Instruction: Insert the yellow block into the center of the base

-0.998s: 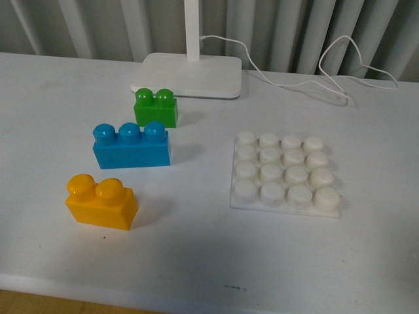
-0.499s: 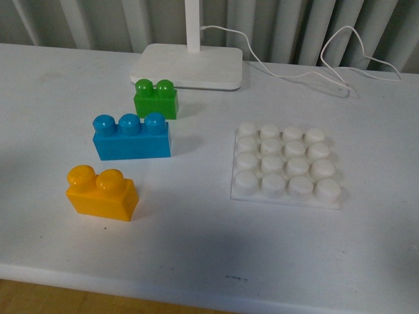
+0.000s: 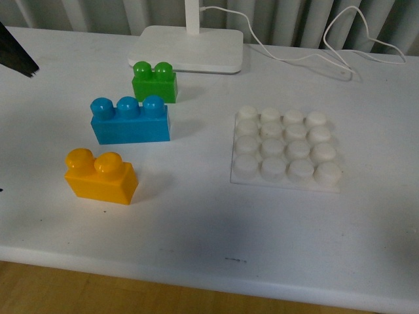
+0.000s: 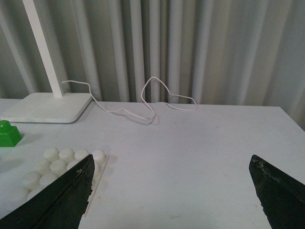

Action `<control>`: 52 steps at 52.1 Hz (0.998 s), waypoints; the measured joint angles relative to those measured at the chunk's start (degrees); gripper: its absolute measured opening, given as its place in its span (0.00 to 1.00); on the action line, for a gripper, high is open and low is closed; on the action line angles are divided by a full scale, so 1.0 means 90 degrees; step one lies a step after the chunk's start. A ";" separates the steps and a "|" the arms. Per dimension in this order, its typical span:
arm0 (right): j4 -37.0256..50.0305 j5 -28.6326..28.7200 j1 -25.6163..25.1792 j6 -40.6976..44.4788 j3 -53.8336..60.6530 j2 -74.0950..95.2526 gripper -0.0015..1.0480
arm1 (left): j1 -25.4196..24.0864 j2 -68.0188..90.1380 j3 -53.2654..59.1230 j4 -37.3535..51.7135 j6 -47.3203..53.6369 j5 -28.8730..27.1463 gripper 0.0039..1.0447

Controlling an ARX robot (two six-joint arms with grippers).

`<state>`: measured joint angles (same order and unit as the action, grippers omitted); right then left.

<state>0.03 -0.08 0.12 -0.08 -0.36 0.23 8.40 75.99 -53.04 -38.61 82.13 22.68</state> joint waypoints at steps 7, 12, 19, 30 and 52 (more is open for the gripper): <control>0.0000 0.0000 0.0000 0.0000 0.0000 0.0000 0.91 | 0.0163 0.0644 -0.0316 -0.0219 0.0500 -0.0384 0.94; 0.0000 0.0000 0.0000 0.0000 0.0000 0.0000 0.91 | 0.0216 0.1027 -0.0471 -0.0211 0.0845 -0.0792 0.94; 0.0000 0.0000 0.0000 0.0000 0.0000 0.0000 0.91 | 0.0398 0.1661 -0.0741 -0.0160 0.1129 -0.1083 0.94; 0.0000 0.0000 0.0000 0.0000 0.0000 0.0000 0.91 | 0.0709 0.2276 -0.1124 -0.0046 0.1202 -0.1197 0.94; 0.0000 0.0000 0.0000 0.0000 0.0000 0.0000 0.91 | 0.0843 0.2980 -0.1552 -0.0100 0.1205 -0.1336 0.94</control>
<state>0.03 -0.08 0.12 -0.08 -0.36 0.23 15.99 102.80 -67.00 -39.51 92.97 10.66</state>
